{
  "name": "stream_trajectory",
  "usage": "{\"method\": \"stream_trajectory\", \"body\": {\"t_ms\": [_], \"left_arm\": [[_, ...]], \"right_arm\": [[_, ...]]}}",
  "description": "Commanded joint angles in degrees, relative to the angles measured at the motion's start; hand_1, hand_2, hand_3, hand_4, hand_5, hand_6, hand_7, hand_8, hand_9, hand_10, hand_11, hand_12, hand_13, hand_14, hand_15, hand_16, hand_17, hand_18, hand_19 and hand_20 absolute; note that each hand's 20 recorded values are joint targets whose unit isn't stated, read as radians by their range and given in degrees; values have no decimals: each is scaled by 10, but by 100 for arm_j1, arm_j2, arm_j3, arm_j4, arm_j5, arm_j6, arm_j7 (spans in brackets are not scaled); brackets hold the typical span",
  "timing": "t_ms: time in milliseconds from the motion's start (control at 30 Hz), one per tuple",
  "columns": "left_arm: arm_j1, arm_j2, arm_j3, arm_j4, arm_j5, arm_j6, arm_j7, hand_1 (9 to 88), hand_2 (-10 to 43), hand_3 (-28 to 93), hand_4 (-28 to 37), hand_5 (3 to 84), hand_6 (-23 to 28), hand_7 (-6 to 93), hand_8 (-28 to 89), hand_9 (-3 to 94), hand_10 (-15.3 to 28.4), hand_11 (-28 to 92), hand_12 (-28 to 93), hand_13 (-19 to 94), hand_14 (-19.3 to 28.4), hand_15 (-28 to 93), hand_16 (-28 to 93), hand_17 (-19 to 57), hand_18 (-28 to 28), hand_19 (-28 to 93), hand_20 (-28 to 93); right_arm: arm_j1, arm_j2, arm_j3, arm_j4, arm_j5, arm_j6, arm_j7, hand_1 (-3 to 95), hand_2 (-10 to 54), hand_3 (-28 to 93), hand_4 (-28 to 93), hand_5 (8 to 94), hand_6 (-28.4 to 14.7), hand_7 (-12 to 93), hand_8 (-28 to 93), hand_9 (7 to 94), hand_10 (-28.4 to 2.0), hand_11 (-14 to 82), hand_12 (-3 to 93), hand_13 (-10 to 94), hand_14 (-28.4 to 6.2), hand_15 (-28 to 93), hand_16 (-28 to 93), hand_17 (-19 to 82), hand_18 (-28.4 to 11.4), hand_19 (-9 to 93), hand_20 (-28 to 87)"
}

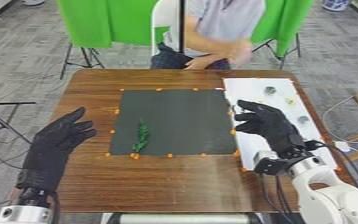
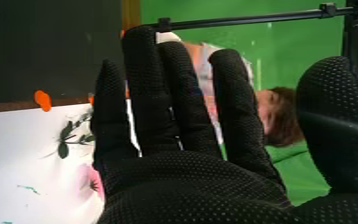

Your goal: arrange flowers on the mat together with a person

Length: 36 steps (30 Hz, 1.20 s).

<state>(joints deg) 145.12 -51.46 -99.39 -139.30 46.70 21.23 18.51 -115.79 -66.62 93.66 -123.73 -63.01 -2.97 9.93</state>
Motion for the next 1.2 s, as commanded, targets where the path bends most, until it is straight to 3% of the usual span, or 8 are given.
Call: {"method": "stream_trajectory", "body": {"t_ms": [33, 133, 233, 400, 633, 667, 767, 1200], "left_arm": [[75, -16, -5, 8, 8, 20, -19, 216, 60, 774, -283, 392, 97, 149, -103, 378, 212, 279, 103, 266, 281, 550, -109, -82, 246, 532, 70], [90, -4, -6, -6, 9, 44, 4, 216, 61, 774, -283, 391, 97, 151, -102, 378, 212, 277, 102, 266, 281, 550, -108, -82, 246, 533, 70], [127, -24, -51, -20, 28, 27, -11, 216, 61, 774, -283, 392, 97, 150, -103, 378, 212, 278, 103, 266, 281, 550, -109, -82, 246, 533, 70], [212, -32, -95, -43, 14, 48, 0, 216, 61, 774, -283, 392, 97, 150, -103, 378, 212, 278, 103, 266, 281, 550, -109, -82, 246, 532, 70], [205, -60, -156, -63, 49, -20, -24, 215, 60, 776, -283, 392, 97, 149, -102, 378, 212, 278, 104, 266, 282, 550, -108, -82, 246, 532, 69], [243, -24, -144, -82, 19, 41, 35, 215, 59, 776, -283, 391, 97, 149, -102, 378, 212, 279, 104, 266, 282, 550, -108, -82, 246, 532, 69], [239, -107, -212, -94, 38, -41, -121, 215, 59, 776, -283, 391, 97, 150, -102, 378, 211, 279, 104, 266, 281, 549, -108, -82, 247, 532, 69], [239, -35, -207, -95, 7, -7, 19, 215, 58, 775, -283, 391, 97, 148, -101, 377, 211, 278, 104, 267, 281, 548, -108, -84, 252, 532, 66]], "right_arm": [[-8, 284, -64, -405, -915, 957, 301, 246, 54, 777, -252, 510, -18, 133, -114, 531, -189, 179, 149, 460, -190, 551, 96, 136, -255, 618, 164], [-71, 483, -110, -665, -1735, 1631, 808, 255, 54, 768, -252, 513, -24, 134, -113, 530, -188, 179, 149, 473, -189, 557, 95, 155, -261, 632, 158], [207, 857, -522, -849, -2888, 2393, 1894, 266, 53, 752, -246, 521, -31, 136, -111, 539, -192, 187, 148, 492, -191, 567, 90, 178, -264, 661, 137], [78, 1215, -638, -1055, -4720, 2589, 3263, 283, 26, 718, -220, 549, -47, 126, -102, 598, -198, 197, 146, 572, -192, 583, 88, 266, -270, 796, -1], [134, 1570, -988, -951, -6873, 2054, 4772, 313, 0, 670, -209, 580, -59, 125, -104, 653, -204, 240, 155, 642, -170, 626, 99, 355, -251, 906, -155], [100, 1564, -963, -930, -7027, 1889, 4854, 316, -5, 662, -208, 583, -61, 122, -103, 664, -203, 258, 160, 654, -163, 632, 103, 369, -249, 918, -164], [-24, 1561, -864, -934, -7144, 1508, 5022, 334, -24, 652, -203, 587, -70, 111, -102, 665, -204, 263, 162, 666, -161, 636, 106, 395, -247, 928, -167], [399, 1538, -985, -418, -7201, -5, 5540, 368, -31, 632, -190, 578, -71, 92, -94, 677, -207, 246, 162, 684, -161, 627, 112, 413, -246, 932, -173]]}}
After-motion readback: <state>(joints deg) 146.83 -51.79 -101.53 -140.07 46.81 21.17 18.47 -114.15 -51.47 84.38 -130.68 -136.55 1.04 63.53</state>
